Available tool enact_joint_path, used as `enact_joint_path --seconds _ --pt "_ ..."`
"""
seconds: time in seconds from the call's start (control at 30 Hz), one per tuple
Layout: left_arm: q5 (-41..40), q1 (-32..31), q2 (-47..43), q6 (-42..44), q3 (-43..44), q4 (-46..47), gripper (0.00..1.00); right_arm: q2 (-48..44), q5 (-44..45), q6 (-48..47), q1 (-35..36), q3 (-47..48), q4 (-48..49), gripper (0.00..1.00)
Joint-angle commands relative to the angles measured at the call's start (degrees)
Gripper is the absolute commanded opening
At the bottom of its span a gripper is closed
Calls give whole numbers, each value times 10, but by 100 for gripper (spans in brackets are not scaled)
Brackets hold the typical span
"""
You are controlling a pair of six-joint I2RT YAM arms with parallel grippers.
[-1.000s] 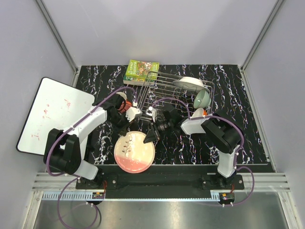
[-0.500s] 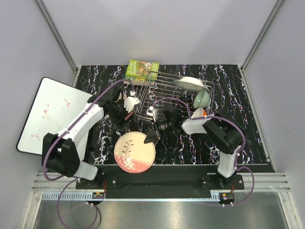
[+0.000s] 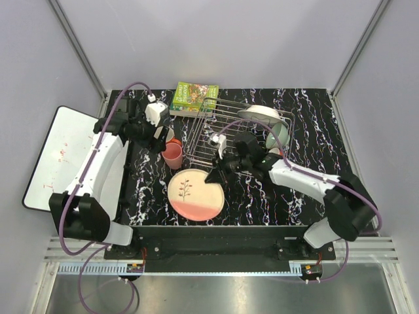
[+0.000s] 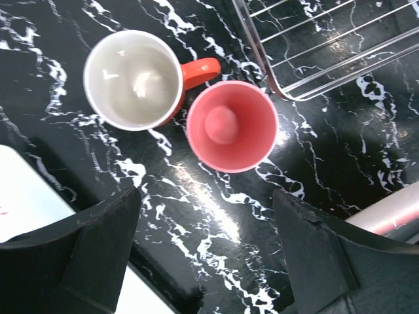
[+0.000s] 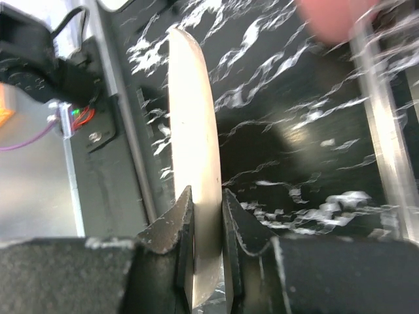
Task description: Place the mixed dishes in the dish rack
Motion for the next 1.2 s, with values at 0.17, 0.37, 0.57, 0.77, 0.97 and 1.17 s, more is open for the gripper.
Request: enact_joint_path --seconds 0.17,0.37,0.57,0.77,0.97,1.17 --pt "10 -1 18 -18 6 9 83 -113 109 -134 -1 144 -145 0" --pt "5 0 24 -19 0 12 83 -157 185 -200 -1 201 -210 0" --pt "18 0 33 -26 9 15 83 -173 320 -274 -2 245 -236 0" --pt "25 0 38 -27 11 16 83 -165 351 -321 -43 275 -242 0" --pt "20 0 33 -21 -2 15 83 -144 398 -385 -68 301 -240 0" --pt "23 0 39 -20 -2 16 83 -130 421 -425 -83 340 -244 0"
